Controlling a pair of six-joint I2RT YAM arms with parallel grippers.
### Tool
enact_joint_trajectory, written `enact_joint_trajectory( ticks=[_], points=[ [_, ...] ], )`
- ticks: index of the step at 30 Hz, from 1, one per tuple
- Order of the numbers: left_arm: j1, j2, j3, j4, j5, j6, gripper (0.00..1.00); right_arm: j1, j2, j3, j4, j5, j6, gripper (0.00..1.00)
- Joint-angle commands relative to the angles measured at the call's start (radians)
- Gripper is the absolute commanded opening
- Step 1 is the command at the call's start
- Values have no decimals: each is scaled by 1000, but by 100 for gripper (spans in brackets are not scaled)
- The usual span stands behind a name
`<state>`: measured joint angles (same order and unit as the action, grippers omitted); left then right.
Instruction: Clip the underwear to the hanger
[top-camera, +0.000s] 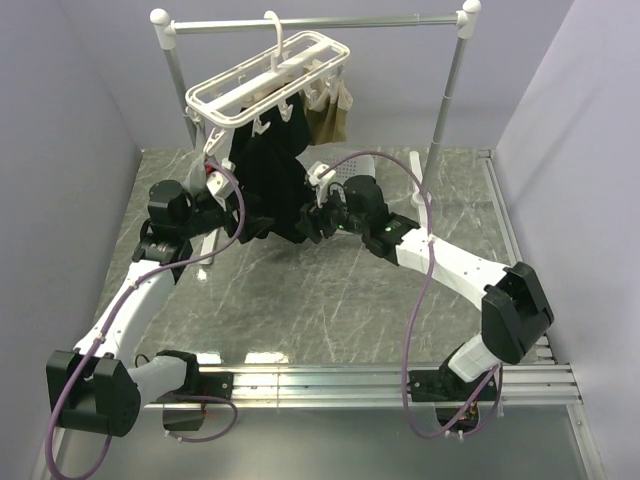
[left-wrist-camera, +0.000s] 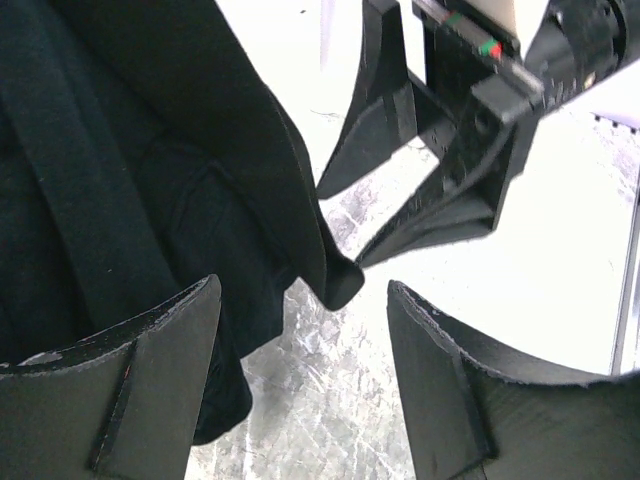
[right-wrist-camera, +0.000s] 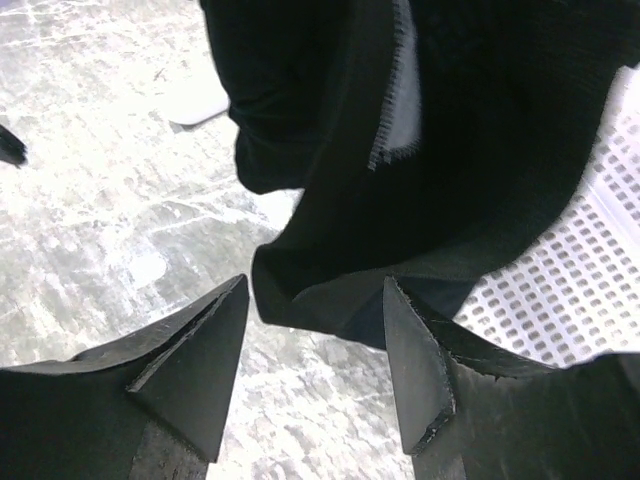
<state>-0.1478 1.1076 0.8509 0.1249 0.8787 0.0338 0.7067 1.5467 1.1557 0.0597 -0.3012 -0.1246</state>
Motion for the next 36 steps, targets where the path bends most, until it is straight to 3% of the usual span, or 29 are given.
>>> enact_joint_trajectory(
  ticks=[1,8,15,23,31,34,36],
  points=[
    [5,-40,-4,15,71,75,73,-22,-75,-19,32,8,14,64],
    [5,-78,-16,-56,111,146,72,-70,-142,-57,71,-21,68,64],
    [5,-121,-35,-182,105,314,72,-108,-160,-65,95,-44,103,64],
    [7,-120,-24,-215,132,340,72,-125,-142,-44,98,-61,105,63],
    [7,-196,-56,-410,172,555,71,-147,-143,-40,114,-62,123,63],
    [5,-207,-61,-360,183,520,71,-161,-143,-33,135,-61,160,63],
    [-4,-201,-58,-231,177,400,70,-179,-143,-16,157,-58,190,63]
  ],
)
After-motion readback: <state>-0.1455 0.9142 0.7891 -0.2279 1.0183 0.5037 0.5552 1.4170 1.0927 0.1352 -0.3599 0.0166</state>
